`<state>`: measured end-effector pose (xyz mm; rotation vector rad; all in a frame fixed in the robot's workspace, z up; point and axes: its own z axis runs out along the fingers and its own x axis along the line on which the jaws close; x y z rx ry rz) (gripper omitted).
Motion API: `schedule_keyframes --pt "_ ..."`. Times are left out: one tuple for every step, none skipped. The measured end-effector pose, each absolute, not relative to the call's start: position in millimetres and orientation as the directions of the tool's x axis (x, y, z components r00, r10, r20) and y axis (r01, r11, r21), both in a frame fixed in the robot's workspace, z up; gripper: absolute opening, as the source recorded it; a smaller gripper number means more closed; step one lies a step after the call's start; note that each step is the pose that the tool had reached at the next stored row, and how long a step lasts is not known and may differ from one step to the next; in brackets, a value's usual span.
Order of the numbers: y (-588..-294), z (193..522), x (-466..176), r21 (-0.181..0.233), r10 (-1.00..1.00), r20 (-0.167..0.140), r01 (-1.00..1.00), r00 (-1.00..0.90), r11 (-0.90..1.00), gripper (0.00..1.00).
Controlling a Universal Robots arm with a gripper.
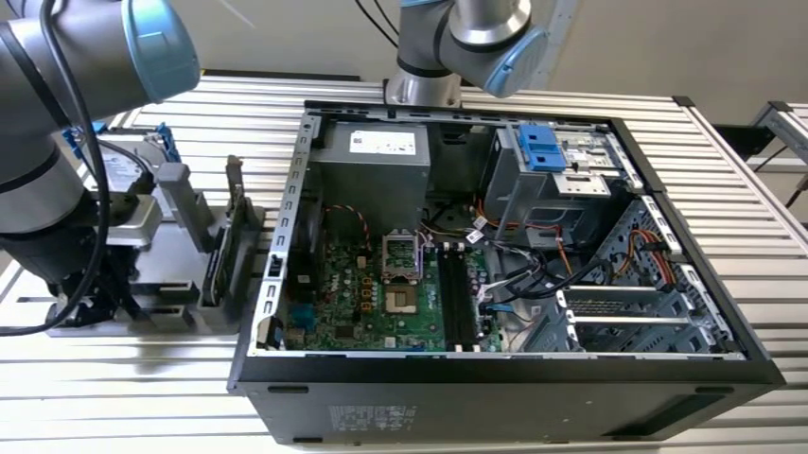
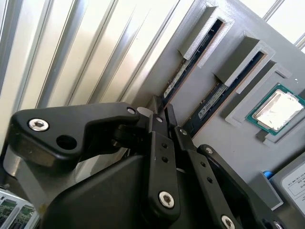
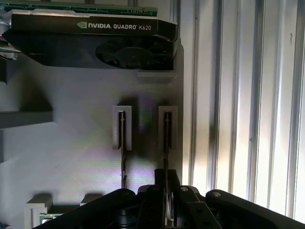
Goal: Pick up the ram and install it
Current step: 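Pick up the ram and move it above insertion slot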
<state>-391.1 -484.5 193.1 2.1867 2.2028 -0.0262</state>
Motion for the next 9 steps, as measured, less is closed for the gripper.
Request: schedule_keyframes --pt "-484.5 193.1 -391.0 0.015 0.999 -0.039 1.0 -0.007 0.008 0.0" --pt "-484.4 193.1 -391.0 0.015 0.999 -0.038 1.0 -0.007 0.008 0.0" --pt "-484.4 193.1 -391.1 0.014 0.999 -0.039 1.0 -0.007 0.008 0.0" --pt "-484.3 193.0 -391.1 0.015 0.999 -0.038 1.0 -0.007 0.008 0.0" --pt "-484.3 193.0 -391.0 0.015 0.999 -0.039 1.0 -0.007 0.008 0.0" --pt "-484.3 193.0 -391.0 0.014 0.999 -0.039 1.0 -0.007 0.008 0.0" --pt "-484.2 193.0 -391.0 0.014 0.999 -0.039 1.0 -0.007 0.008 0.0" --pt "-484.2 193.0 -391.1 0.015 0.999 -0.038 1.0 -0.007 0.008 0.0" --pt "-484.1 193.0 -391.0 0.015 0.999 -0.039 1.0 -0.007 0.008 0.0"
